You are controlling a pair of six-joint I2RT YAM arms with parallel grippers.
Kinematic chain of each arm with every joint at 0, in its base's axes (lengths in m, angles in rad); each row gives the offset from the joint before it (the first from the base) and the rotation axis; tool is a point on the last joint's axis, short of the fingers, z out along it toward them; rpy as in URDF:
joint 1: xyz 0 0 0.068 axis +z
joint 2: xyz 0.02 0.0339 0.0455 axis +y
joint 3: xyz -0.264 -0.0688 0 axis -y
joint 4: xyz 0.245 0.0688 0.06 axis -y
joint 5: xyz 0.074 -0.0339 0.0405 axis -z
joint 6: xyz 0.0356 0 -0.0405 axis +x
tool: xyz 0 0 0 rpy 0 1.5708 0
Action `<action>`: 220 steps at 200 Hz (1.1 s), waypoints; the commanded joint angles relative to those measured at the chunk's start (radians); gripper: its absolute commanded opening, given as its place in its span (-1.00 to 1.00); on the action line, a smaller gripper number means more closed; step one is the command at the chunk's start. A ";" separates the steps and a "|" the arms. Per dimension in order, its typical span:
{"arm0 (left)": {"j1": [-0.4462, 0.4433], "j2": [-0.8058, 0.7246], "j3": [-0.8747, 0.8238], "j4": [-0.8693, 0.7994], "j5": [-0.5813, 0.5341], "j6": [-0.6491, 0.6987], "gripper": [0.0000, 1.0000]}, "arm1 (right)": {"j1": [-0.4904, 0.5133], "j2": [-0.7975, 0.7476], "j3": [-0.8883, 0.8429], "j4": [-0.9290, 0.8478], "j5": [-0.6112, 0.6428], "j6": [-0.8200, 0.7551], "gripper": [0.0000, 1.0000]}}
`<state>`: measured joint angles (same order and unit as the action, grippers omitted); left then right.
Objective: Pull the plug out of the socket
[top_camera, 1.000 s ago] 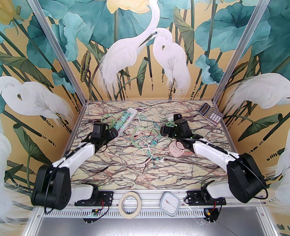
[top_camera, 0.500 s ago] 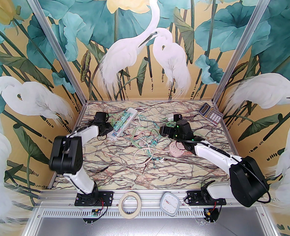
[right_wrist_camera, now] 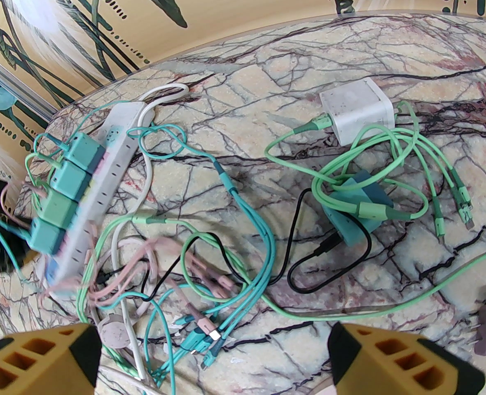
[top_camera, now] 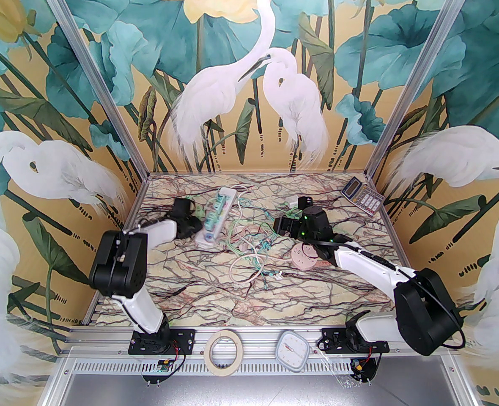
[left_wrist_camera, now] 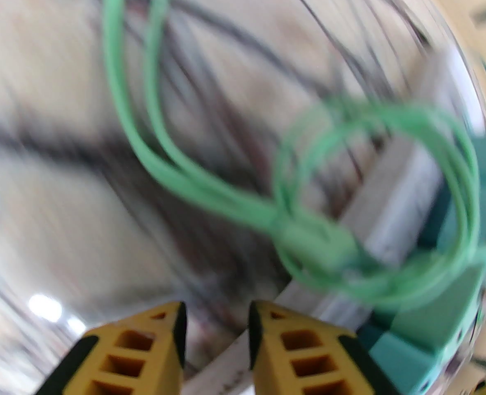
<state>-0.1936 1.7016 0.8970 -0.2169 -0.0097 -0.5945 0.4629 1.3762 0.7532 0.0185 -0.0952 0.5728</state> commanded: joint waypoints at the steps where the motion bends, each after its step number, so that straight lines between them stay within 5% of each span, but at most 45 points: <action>1: -0.095 -0.058 -0.091 -0.066 0.047 -0.077 -0.30 | 0.008 0.015 -0.003 0.015 -0.020 0.014 0.98; 54: -0.213 -0.216 -0.123 -0.111 -0.004 -0.153 -0.19 | 0.017 0.011 -0.004 0.012 -0.011 0.006 0.98; 109: -0.281 -0.371 -0.098 -0.123 -0.084 -0.004 -0.13 | 0.022 0.001 -0.005 0.011 -0.013 0.007 0.98; 220: -0.369 -0.207 0.024 -0.047 -0.038 0.057 -0.07 | 0.023 0.012 0.003 -0.002 -0.012 0.012 0.98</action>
<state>-0.5533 1.4387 0.8642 -0.2653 -0.0395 -0.5453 0.4789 1.3819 0.7532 0.0193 -0.1024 0.5751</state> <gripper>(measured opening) 0.471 0.992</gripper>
